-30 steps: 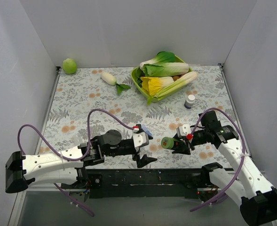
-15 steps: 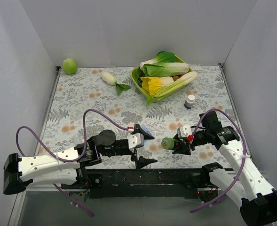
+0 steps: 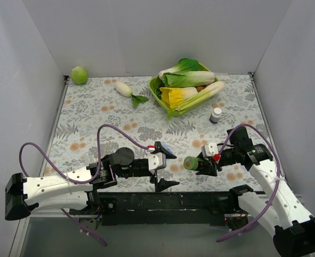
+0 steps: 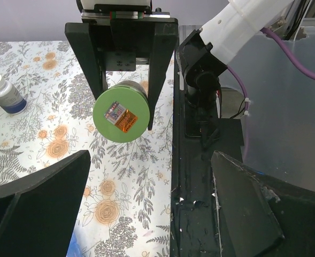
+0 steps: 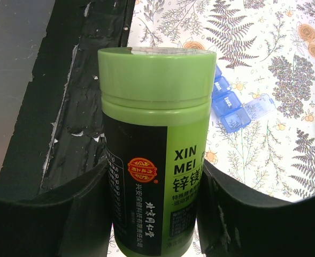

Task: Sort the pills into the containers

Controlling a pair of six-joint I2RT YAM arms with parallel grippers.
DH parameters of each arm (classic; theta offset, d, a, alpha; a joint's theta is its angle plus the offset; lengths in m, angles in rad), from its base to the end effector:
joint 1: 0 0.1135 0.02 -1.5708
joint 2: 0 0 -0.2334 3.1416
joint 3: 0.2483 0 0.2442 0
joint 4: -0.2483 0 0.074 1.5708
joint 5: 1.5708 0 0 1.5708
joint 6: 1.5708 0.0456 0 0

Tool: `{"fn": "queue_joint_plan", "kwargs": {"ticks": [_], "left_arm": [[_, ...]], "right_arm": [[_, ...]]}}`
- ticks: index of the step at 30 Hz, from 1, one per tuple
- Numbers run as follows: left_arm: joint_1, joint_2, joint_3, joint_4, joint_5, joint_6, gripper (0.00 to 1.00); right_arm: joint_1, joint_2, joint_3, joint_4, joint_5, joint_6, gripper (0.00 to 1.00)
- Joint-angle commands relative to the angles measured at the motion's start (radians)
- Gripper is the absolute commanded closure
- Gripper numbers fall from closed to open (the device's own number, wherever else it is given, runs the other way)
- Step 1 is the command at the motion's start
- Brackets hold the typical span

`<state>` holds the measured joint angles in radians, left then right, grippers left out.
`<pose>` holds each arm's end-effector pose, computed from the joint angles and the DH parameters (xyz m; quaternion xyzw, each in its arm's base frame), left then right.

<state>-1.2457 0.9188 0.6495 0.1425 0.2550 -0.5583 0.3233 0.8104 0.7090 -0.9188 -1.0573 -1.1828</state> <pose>0.0657 -0.2308 0.2790 0.3300 0.6725 -0.5735 0.3316 0.1307 0.0857 0.2362 -0.6683 0.5125 0.3434 0.4156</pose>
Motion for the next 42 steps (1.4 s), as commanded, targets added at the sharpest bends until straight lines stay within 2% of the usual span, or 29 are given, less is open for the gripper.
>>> {"fn": "queue_joint_plan", "kwargs": {"ticks": [1,9,16,24,33,35,36,38,40,42], "left_arm": [[-0.004,-0.001,0.035,0.011,0.017,0.018,0.02],[-0.003,0.017,0.047,0.008,0.027,0.046,0.02],[-0.003,0.094,0.088,0.029,0.053,0.052,0.02],[-0.004,0.212,0.138,0.098,-0.066,0.063,0.07],[-0.004,0.264,0.151,0.123,-0.020,0.028,0.23],[-0.004,0.282,0.156,0.123,-0.010,0.018,0.31],[-0.004,0.288,0.160,0.118,-0.011,0.011,0.43],[-0.004,0.301,0.167,0.112,-0.014,-0.005,0.50],[-0.004,0.305,0.171,0.112,-0.025,-0.040,0.79],[-0.004,0.301,0.173,0.111,-0.068,-0.081,1.00]], "right_arm": [[0.005,-0.016,0.040,-0.008,-0.032,-0.006,0.92],[0.005,-0.010,0.043,-0.006,-0.030,-0.006,0.92],[0.005,-0.011,0.037,-0.005,-0.046,-0.001,0.92],[0.005,-0.014,0.040,-0.014,-0.044,0.003,0.92],[0.005,-0.017,0.035,-0.005,-0.043,0.009,0.92],[0.005,-0.019,0.035,0.000,-0.043,0.012,0.92],[0.003,-0.019,0.032,0.000,-0.043,0.014,0.92],[0.005,-0.019,0.033,0.000,-0.041,0.015,0.92],[0.003,-0.019,0.033,-0.002,-0.035,0.017,0.92],[0.005,-0.020,0.032,0.011,-0.024,0.041,0.92]]}}
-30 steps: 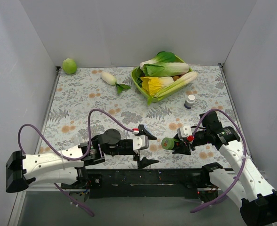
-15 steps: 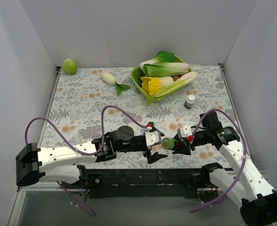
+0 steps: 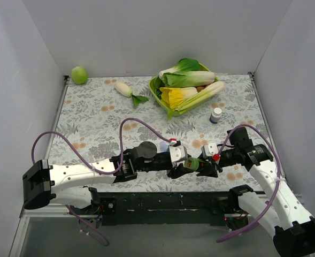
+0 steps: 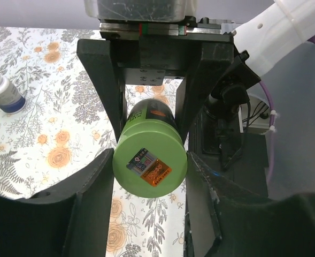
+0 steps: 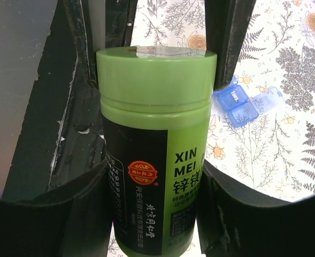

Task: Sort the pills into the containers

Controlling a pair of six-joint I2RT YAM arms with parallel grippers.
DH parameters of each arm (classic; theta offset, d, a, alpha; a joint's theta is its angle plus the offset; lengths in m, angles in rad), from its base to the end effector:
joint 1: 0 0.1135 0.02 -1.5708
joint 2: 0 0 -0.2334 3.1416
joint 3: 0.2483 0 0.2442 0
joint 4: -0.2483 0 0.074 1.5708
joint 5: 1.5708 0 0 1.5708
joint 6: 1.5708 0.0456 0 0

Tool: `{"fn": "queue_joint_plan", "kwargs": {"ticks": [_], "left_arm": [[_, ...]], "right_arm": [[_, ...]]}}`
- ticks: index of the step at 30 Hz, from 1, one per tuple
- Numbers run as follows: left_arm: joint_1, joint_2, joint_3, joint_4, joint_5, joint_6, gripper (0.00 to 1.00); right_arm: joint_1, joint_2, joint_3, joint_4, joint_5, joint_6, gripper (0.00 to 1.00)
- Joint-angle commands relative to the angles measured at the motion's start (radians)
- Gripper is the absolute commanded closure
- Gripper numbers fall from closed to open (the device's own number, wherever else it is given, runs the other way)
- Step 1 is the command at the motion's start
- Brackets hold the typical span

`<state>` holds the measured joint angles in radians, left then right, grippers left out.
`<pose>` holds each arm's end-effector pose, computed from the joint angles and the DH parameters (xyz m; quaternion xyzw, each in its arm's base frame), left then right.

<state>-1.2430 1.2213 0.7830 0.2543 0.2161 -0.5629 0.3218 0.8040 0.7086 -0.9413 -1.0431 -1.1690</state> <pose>0.0862 -0.2838 0.2650 0.3200 0.6978 -0.5503 0.3284 0.1287 0.0844 0.2353 -0.6638 0.5254 0.3440 0.4061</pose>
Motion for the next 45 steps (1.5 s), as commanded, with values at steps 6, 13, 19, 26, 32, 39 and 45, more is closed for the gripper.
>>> {"fn": "queue_joint_plan", "kwargs": {"ticks": [6,13,19,26,32,39,45], "left_arm": [[-0.006,-0.005,0.108,-0.188,-0.326,-0.581,1.00],[0.033,0.050,0.232,-0.596,-0.374,-1.504,1.00],[0.034,0.116,0.324,-0.635,-0.293,-1.551,0.49],[0.033,-0.103,0.199,-0.543,-0.359,-1.194,0.07],[0.033,-0.394,-0.028,-0.362,-0.150,-0.594,0.02],[0.024,-0.372,-0.133,-0.143,0.020,0.075,0.02],[0.024,-0.153,-0.039,-0.041,0.066,0.221,0.02]], "right_arm": [[0.006,-0.029,0.020,0.192,0.112,0.256,0.94],[0.002,-0.031,0.003,0.285,0.245,0.367,0.94],[0.000,-0.023,0.014,0.271,0.227,0.376,0.94],[-0.010,-0.032,0.019,0.228,0.164,0.352,0.94],[-0.012,-0.034,0.020,0.124,0.049,0.217,0.92],[-0.012,-0.008,0.043,-0.011,-0.055,0.009,0.91],[-0.013,-0.002,0.037,-0.028,-0.064,-0.011,0.91]]}}
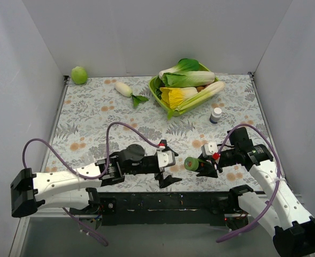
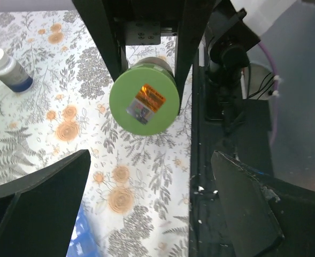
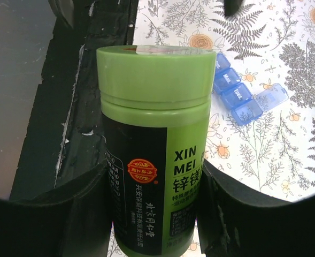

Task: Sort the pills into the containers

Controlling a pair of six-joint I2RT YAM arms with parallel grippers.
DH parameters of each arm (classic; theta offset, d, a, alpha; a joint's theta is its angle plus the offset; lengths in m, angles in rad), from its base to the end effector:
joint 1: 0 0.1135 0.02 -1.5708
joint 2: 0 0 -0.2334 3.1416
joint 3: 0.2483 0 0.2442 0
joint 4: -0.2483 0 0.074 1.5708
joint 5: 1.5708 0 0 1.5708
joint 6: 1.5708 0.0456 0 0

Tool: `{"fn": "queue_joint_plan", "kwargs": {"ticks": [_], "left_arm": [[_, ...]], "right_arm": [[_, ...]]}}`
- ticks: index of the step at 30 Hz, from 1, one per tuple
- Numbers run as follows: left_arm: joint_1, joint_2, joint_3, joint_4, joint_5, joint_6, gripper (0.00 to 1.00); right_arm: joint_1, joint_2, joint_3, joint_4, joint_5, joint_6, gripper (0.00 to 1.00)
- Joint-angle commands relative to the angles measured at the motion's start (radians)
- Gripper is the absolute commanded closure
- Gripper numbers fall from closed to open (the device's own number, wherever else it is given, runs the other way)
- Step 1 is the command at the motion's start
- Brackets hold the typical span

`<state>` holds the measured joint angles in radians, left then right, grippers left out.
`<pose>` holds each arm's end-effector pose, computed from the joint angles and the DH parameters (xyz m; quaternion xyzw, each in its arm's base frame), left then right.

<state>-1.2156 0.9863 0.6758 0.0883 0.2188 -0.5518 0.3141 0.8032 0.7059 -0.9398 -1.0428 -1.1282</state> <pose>0.0779 -0.2383 0.2669 0.3175 0.7119 -0.5339 0.3277 0.1292 0.0834 0.2347 -0.6509 0.5415 0.3507 0.4002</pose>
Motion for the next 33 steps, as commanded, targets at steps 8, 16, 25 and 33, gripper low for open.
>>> {"fn": "queue_joint_plan", "kwargs": {"ticks": [8,16,25,33], "left_arm": [[-0.018,0.170,0.088,0.218,0.063,0.135,0.06],[-0.019,0.190,0.088,0.248,0.060,0.010,0.41],[-0.016,0.175,0.094,0.186,0.001,-0.262,1.00],[-0.004,0.205,0.244,-0.197,-0.238,-1.233,1.00]], "right_arm": [[-0.006,-0.001,0.030,-0.017,-0.065,-0.047,0.91],[-0.006,-0.007,0.023,-0.001,-0.052,-0.027,0.91],[-0.006,-0.013,0.020,0.033,-0.017,0.027,0.91],[-0.007,-0.016,-0.002,0.168,0.105,0.215,0.92]]}}
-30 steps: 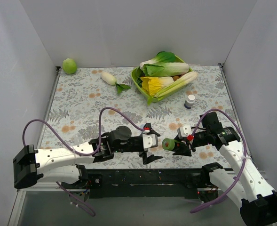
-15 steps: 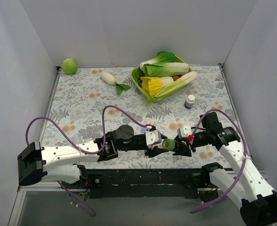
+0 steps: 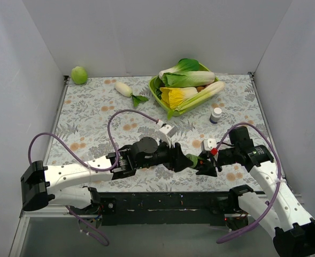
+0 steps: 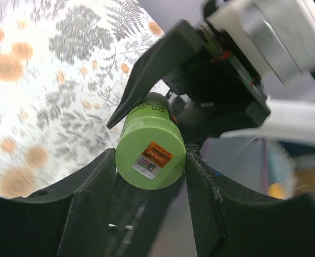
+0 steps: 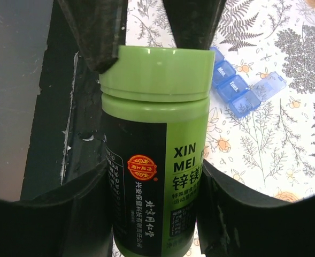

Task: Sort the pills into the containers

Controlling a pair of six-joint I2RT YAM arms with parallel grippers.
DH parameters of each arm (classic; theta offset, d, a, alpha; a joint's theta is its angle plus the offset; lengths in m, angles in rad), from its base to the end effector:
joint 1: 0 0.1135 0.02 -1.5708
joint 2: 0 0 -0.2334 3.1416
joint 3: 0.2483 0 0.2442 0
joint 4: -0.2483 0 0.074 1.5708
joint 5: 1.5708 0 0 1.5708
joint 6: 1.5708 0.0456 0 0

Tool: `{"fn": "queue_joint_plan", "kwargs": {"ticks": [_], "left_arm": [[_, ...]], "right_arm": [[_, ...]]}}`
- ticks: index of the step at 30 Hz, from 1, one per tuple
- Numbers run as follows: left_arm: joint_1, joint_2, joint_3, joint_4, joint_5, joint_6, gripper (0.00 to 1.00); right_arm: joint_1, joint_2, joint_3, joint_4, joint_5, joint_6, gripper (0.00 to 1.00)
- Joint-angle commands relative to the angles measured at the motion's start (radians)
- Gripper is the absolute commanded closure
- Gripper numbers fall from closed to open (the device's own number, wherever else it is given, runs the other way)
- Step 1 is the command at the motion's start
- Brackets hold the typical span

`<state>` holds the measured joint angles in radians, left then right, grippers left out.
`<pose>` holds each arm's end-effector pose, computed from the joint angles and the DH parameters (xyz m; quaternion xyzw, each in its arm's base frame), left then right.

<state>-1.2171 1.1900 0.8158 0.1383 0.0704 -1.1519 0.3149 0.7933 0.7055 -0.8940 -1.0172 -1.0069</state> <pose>0.0980 -0.2748 0.2716 0.0474 0.7838 -0.5834 0.2075 0.1323 0.0839 0.2374 -0.6246 0.5731 0.3524 0.3965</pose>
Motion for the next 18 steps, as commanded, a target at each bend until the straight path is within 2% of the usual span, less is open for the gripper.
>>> {"fn": "queue_joint_plan", "kwargs": {"ticks": [1,2,3,4,6,8,9,12,16,18], "left_arm": [[-0.002,0.025,0.127,-0.293,-0.084,-0.714,1.00],[-0.004,0.043,0.178,-0.366,-0.072,-0.782,1.00],[-0.002,0.057,0.193,-0.381,-0.020,-0.878,1.00],[-0.004,0.069,0.210,-0.388,-0.006,-0.913,1.00],[-0.002,0.103,0.253,-0.399,0.017,-0.943,0.70],[-0.004,0.109,0.276,-0.402,0.016,-0.898,0.47],[-0.002,0.103,0.289,-0.404,0.005,-0.873,0.27],[-0.002,0.043,0.258,-0.419,-0.056,-0.767,0.07],[0.010,-0.078,0.166,-0.430,-0.107,-0.613,0.03],[0.013,-0.165,0.119,-0.390,-0.072,-0.436,0.02]], "right_arm": [[-0.008,-0.005,-0.003,0.135,0.092,0.109,0.92],[-0.010,-0.005,-0.009,0.142,0.098,0.116,0.92],[-0.008,-0.005,-0.012,0.145,0.104,0.122,0.92],[-0.008,-0.005,-0.014,0.156,0.109,0.131,0.93],[-0.010,0.000,-0.009,0.156,0.115,0.137,0.93],[-0.011,-0.002,-0.003,0.145,0.118,0.136,0.93],[-0.013,-0.002,0.005,0.141,0.120,0.137,0.93],[-0.016,-0.005,0.008,0.132,0.114,0.133,0.93],[-0.017,-0.009,0.008,0.115,0.080,0.110,0.92],[-0.020,-0.012,0.008,0.092,0.056,0.073,0.92]]}}
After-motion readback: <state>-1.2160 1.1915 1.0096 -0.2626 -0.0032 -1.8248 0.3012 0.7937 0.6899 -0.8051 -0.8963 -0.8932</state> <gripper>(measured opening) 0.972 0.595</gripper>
